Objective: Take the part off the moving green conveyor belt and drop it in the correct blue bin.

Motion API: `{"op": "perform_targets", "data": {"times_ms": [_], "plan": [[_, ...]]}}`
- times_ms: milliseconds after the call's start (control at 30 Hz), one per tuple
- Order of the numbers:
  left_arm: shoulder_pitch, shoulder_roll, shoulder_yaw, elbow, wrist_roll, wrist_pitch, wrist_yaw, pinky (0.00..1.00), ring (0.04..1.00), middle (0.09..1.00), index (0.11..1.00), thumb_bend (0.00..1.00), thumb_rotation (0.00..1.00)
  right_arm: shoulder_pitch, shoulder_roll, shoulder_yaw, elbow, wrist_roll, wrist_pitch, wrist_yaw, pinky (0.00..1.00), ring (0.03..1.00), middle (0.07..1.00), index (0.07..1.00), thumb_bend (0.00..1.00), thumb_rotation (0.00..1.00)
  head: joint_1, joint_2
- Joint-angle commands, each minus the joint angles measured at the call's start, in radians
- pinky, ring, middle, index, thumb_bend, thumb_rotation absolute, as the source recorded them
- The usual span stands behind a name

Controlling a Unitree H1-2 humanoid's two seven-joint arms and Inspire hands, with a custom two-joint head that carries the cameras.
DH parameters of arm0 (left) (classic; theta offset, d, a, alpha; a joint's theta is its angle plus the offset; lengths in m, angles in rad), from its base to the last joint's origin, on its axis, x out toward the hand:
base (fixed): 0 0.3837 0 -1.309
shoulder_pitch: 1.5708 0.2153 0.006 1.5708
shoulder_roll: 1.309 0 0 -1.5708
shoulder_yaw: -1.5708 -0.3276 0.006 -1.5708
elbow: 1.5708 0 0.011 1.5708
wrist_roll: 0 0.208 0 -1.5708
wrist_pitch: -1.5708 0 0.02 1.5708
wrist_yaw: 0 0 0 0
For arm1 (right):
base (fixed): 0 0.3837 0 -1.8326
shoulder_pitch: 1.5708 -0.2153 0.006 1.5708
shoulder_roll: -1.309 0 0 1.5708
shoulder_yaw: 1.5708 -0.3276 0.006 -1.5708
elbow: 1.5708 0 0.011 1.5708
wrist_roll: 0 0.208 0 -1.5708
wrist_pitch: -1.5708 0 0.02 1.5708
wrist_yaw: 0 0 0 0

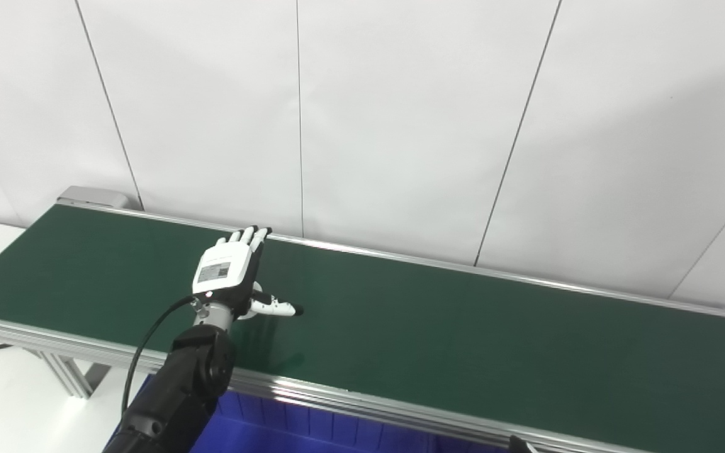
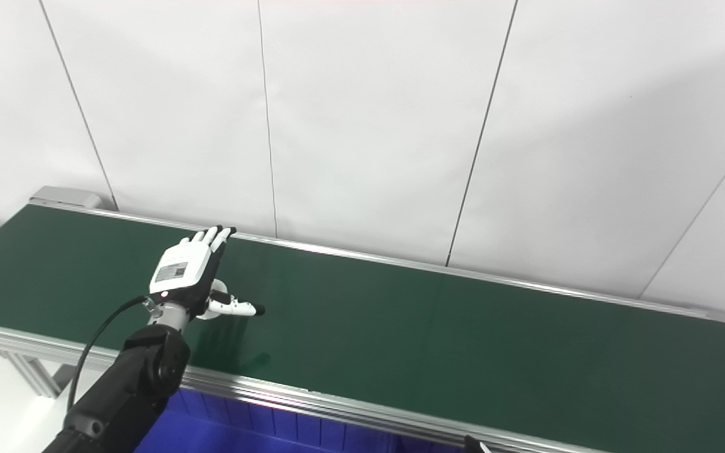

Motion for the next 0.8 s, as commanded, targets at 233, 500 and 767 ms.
{"op": "perform_targets", "data": {"times_ms": [233,500,767], "plan": [[-0.067,0.026,-0.009,0.066,-0.024,0.009,0.036,0.98,0.988,1.000,0.962,0.92,0.37,0.000,-0.007,-0.004,-0.033,0.011,-0.066,-0.007,0.77,0.851,0.886,0.907,0.81,0.27,-0.001,-0.001],[-0.079,0.008,-0.005,0.148,-0.057,-0.001,0.096,0.90,0.945,0.985,0.938,0.87,0.21,0.004,-0.009,-0.004,-0.035,0.016,-0.078,-0.008,0.77,0.848,0.884,0.908,0.81,0.28,-0.002,0.001],[-0.113,-0.023,0.020,0.283,-0.176,-0.150,0.193,0.61,0.778,0.913,0.900,0.75,0.07,0.008,-0.005,-0.008,-0.033,0.022,-0.099,-0.013,0.75,0.841,0.880,0.901,0.81,0.27,-0.003,0.003]]}}
